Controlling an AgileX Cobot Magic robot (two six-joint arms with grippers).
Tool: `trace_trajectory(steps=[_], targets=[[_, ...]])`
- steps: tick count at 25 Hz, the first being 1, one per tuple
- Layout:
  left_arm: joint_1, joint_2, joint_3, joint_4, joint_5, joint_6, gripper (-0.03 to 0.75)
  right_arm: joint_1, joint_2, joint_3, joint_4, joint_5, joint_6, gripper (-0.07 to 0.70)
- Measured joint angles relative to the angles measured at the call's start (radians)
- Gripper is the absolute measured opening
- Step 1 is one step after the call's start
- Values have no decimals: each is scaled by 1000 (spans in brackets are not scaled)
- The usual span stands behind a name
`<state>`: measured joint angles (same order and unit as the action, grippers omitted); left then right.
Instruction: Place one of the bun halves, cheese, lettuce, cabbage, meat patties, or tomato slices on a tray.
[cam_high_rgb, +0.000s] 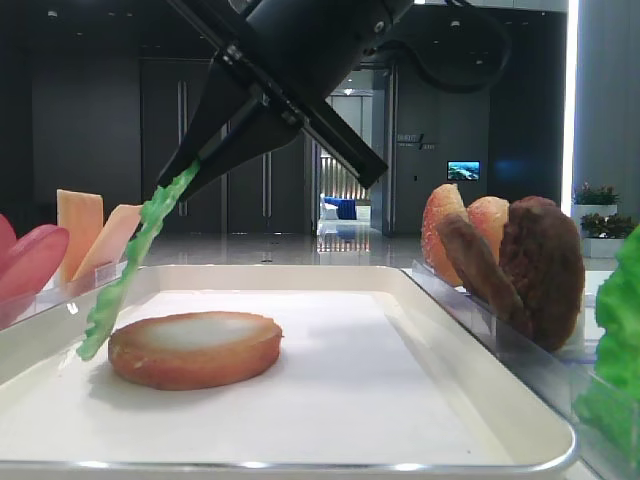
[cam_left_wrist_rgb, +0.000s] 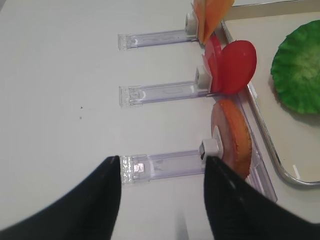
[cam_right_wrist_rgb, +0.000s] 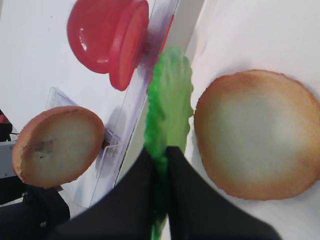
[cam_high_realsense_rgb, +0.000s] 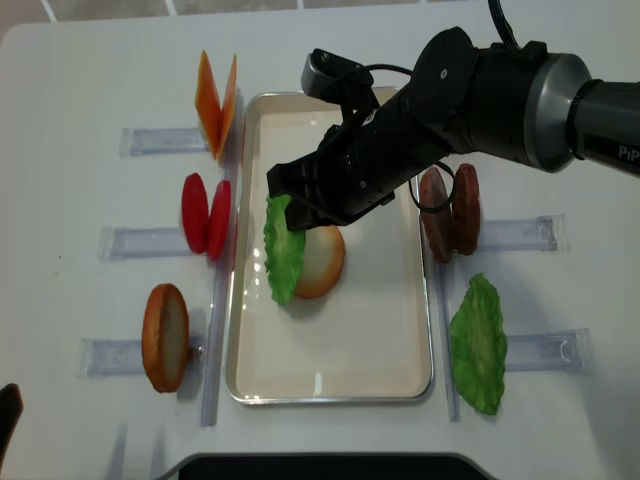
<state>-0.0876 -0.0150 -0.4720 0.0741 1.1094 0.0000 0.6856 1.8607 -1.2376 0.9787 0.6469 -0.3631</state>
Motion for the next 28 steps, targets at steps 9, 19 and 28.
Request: trace_trajectory(steps=[9,19,28], targets=[[0,0,0,0,0,0,408,-43,-7,0,-137,19,-2,292],[0,0,0,0,0,0,408,-139,-143,-7,-182,120,2,502],[0,0,0,0,0,0,408,-139,-164,-7,-269,212,83,491]])
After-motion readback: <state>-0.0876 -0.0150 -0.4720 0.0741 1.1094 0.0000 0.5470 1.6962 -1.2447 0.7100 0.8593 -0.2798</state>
